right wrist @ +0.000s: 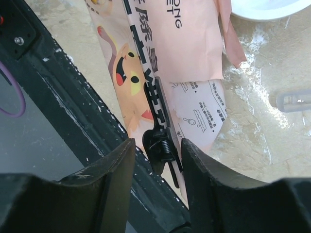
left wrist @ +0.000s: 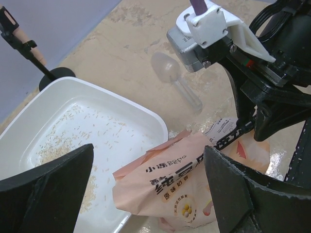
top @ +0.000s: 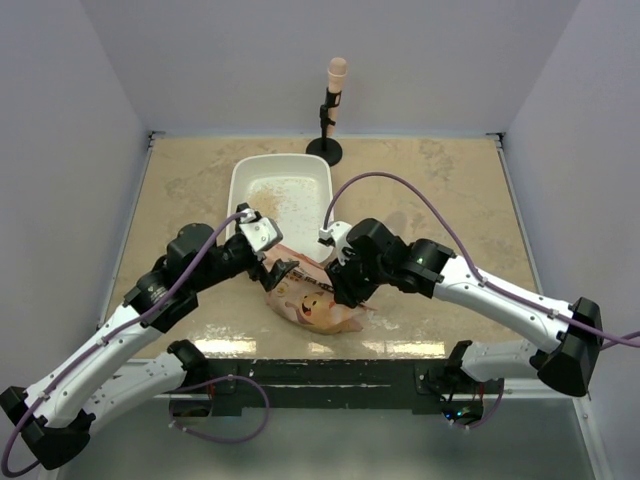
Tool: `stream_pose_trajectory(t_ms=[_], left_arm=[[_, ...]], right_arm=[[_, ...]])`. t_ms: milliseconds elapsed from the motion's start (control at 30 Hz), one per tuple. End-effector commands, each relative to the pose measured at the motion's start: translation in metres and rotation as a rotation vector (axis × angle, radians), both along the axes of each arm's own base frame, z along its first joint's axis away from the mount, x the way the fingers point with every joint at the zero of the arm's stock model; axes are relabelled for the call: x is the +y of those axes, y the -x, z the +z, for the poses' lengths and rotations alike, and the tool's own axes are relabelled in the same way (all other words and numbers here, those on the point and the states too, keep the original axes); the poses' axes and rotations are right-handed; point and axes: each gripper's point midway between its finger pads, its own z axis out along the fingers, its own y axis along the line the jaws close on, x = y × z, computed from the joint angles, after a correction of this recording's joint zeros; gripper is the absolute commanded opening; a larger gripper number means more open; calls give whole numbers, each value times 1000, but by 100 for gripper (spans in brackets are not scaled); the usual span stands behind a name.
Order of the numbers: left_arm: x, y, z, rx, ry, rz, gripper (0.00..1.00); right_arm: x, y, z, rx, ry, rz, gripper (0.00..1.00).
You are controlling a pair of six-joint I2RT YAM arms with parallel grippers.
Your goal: Fill the litter box with clean litter
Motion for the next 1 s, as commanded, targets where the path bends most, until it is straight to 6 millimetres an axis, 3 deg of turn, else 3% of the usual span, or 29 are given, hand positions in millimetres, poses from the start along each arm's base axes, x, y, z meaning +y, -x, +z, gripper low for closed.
stream_pose_trajectory(t_ms=[0,67,133,167,433,667,833,867,933,967], left_arm=[[1,-2,3,-10,18,15,100],[2,-2,1,-9,17,15,100],[2,-1,0,-13,16,13,100],[2,-1,-2,-11,14,11,100],[0,-3,-6,-9,10,12,100],[0,-1,-11,0,4,2,100],[1,1,-9,-6,22,5,100],[1,1,-9,-7,25,6,100],[1,2,-9,8,55,17,100],[1,2,-9,14,66,19,100]], right_arm=[[7,-5,13,-31,-18,-21,41],[7,-5,13,-31,-15,-25,34],[6,-8,14,-44,-10,-42,8],[6,-10,16,-51,-10,-57,0],[1,-26,38,-119,-18,-147,0],[-18,-48,89,-241,-91,-334,0],[-43,-80,87,-283,-87,-563,0],[-50,-87,78,-268,-83,-602,0],[-69,-112,79,-248,-170,-708,0],[-82,-118,65,-235,-158,-757,0]])
